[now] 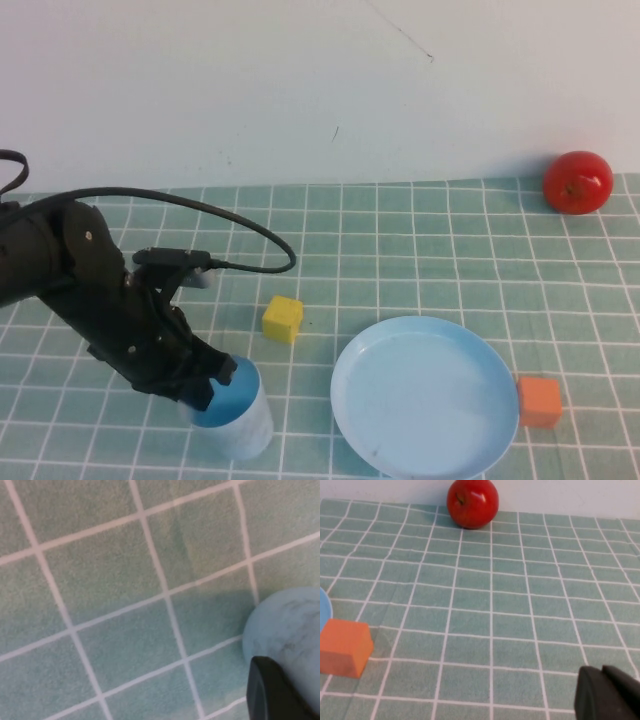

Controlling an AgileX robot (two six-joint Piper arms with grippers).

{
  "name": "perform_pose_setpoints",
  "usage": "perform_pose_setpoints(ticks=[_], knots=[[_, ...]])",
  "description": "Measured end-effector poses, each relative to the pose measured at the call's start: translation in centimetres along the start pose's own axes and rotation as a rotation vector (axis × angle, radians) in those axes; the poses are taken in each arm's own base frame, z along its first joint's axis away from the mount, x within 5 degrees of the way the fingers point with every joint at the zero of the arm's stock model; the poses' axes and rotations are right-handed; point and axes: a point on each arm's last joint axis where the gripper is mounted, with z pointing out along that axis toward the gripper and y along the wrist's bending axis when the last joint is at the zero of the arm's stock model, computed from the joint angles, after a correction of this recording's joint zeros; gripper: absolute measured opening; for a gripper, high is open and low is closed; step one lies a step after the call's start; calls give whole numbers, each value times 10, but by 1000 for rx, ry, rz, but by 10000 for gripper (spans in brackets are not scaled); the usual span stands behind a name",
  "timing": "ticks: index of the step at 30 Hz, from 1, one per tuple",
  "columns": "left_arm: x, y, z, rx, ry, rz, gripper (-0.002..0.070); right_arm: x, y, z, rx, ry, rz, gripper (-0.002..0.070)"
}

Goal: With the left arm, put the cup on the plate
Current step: Pick up the cup from the table, then place the cup on the plate

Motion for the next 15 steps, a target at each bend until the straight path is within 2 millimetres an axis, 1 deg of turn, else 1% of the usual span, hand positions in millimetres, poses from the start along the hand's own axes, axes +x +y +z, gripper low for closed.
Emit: perform_pose_setpoints(ticks=[3,6,8,12,14,15], knots=[[-5,-5,-4,40,-11,-21,11,0,0,0,0,0,0,-2],[-18,-20,-17,94,-60,-17,10,0,0,0,0,0,0,-2],[-26,-38,-27,119,-98,30,9,0,0,0,0,0,0,-2],[-41,-94,-41,156,-175,175,8,0,0,0,0,0,0,-2],[-47,-121,-40,148,-192,217,8,0,0,0,0,0,0,-2],[-51,-131,-38,127,-192,219,8,0,0,0,0,0,0,-2]])
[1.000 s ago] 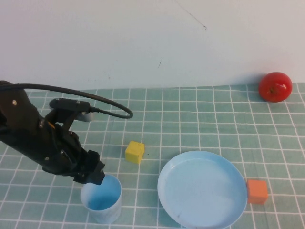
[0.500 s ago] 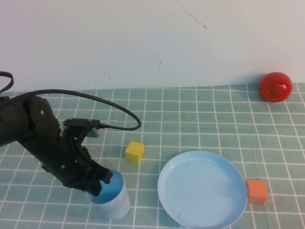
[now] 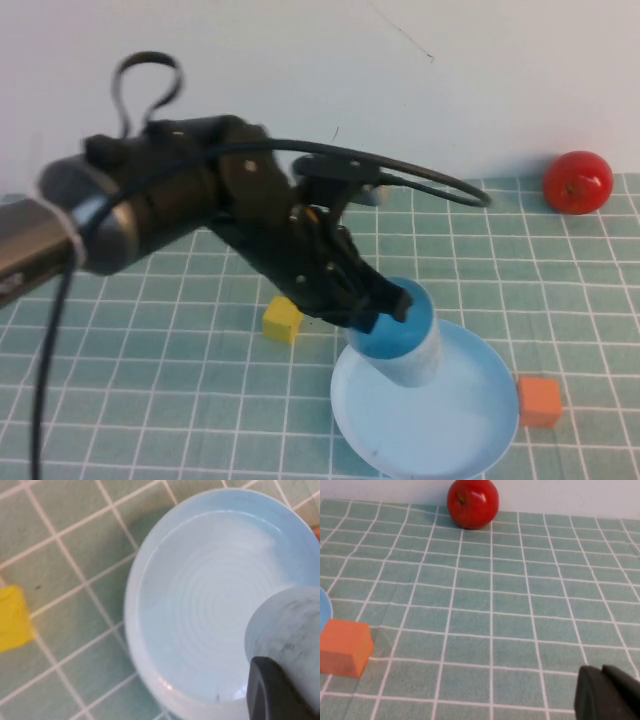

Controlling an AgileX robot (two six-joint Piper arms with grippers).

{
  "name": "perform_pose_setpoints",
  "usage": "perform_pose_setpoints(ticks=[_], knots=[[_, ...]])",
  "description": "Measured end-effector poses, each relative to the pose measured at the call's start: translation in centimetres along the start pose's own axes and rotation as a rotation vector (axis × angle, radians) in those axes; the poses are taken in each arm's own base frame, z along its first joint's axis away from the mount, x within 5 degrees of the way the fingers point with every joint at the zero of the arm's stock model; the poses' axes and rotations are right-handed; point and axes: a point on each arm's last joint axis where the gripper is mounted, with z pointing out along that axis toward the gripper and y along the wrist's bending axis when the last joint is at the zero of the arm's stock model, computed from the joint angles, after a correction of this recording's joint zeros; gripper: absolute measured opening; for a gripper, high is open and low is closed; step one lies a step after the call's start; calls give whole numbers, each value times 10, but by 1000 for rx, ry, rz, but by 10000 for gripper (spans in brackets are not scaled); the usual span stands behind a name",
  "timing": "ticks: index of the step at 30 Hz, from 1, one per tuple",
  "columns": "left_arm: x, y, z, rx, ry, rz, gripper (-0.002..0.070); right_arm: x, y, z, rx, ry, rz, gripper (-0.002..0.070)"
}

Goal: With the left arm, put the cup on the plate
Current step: Place the cup on the plate

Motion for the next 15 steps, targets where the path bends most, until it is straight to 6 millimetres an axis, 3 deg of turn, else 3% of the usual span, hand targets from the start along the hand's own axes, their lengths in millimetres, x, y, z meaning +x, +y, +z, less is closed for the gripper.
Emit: perform_pose_setpoints(ticks=[3,7,15], knots=[[-15,-15,20,-87,43,4,8,0,0,0,0,0,0,-2],[-32,-10,50,-174,134,-21,8,0,0,0,0,0,0,-2],[-49,-10,79,-162,182,-25,8,0,0,0,0,0,0,-2]])
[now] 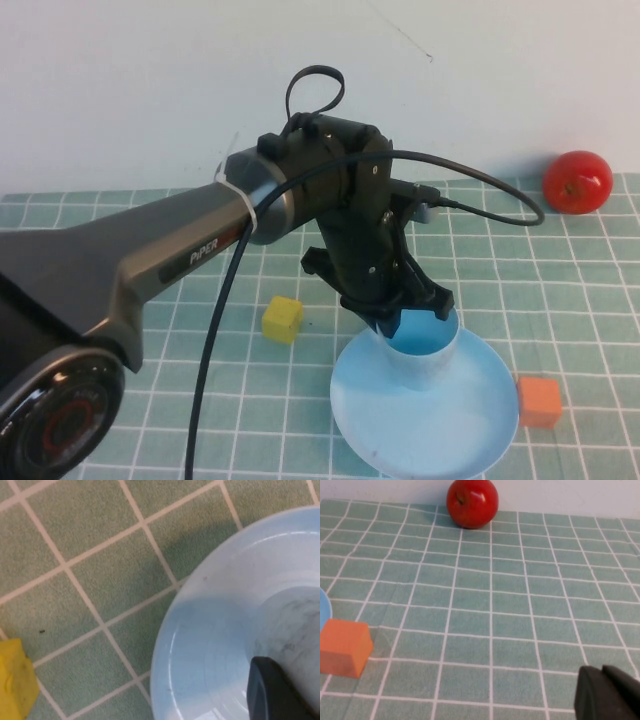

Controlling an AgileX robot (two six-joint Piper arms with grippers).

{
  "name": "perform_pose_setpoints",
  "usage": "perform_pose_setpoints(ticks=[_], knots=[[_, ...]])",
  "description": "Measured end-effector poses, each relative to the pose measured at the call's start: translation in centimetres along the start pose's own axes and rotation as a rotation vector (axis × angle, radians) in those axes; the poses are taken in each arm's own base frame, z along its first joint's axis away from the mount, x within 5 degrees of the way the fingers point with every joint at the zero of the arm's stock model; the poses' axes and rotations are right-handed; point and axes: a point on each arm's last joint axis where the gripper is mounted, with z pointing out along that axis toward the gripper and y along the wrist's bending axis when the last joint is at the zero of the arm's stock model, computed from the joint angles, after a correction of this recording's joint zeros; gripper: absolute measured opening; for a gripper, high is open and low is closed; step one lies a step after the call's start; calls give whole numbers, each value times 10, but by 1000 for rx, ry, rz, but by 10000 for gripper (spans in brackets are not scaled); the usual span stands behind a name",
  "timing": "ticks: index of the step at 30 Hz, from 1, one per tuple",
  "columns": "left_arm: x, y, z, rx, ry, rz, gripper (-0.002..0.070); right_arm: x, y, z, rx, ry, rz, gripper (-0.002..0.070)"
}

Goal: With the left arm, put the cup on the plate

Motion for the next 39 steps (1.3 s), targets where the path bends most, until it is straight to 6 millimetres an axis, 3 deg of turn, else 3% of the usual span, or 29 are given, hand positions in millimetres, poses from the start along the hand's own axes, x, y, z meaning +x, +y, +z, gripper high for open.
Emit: perform_pose_setpoints(ticks=[10,13,19,24,28,35,37,39], knots=[[5,-6,2,20,64,18,23,0,0,0,0,0,0,-2],[6,-7,2,29,71,25,108,0,0,0,0,0,0,-2],[5,-7,1,30,68,30,393,0,0,0,0,0,0,-2],[-2,-8,-10,14,31,55,456,0,0,0,0,0,0,-2],[-13,-4,-35,-82,1,88,461,0,0,0,0,0,0,-2],[-34,-5,-96,-176,-207,56,452,0,0,0,0,0,0,-2],[-34,-8,-118,-166,-265,41,403,0,0,0,0,0,0,-2],[-30,-10,-143,-158,-321,35,292,0,0,0,0,0,0,-2]])
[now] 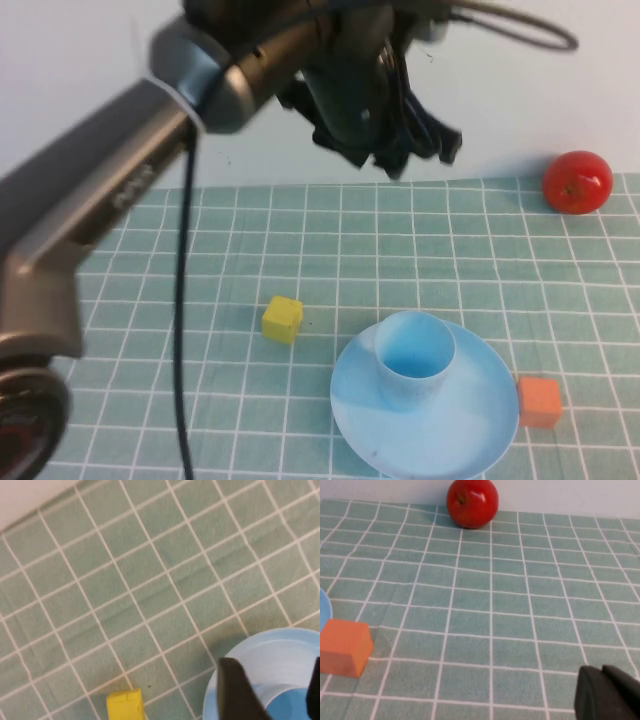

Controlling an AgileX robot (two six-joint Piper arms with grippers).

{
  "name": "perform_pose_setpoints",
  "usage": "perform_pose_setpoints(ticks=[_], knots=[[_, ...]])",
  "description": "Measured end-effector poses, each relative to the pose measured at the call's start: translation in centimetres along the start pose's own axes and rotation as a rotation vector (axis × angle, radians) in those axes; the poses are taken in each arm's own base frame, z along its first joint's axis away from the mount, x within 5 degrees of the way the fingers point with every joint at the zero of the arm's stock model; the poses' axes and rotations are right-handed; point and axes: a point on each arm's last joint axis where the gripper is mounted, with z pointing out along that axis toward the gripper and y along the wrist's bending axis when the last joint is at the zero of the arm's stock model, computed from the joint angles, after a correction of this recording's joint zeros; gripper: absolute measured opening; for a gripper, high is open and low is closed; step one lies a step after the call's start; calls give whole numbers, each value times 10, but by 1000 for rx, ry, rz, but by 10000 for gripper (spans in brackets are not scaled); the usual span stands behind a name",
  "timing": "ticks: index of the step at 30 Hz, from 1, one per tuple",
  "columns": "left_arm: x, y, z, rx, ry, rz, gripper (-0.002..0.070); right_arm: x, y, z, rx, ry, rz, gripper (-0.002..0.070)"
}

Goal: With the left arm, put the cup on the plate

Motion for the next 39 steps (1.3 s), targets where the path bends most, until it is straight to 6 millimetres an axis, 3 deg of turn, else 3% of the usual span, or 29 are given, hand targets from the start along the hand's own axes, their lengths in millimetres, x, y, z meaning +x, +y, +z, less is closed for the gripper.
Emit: perform_pose_setpoints(ticks=[2,5,13,17,23,32,39], knots=[[-2,3,-29,-6,-64,-5,146,0,0,0,0,0,0,-2],[-2,13,-74,-53,-164,1,44,0,0,0,0,0,0,-2],[24,49,-203,-245,-447,-37,4,0,0,0,0,0,0,-2],[44,58,-249,-261,-543,-61,3,0,0,0,0,0,0,-2],[59,64,-278,-255,-606,-79,2,0,0,0,0,0,0,-2],[57,74,-280,-454,-577,115,0,0,0,0,0,0,0,-2],[75,70,-290,-300,-614,-26,-1,0,0,0,0,0,0,-2]])
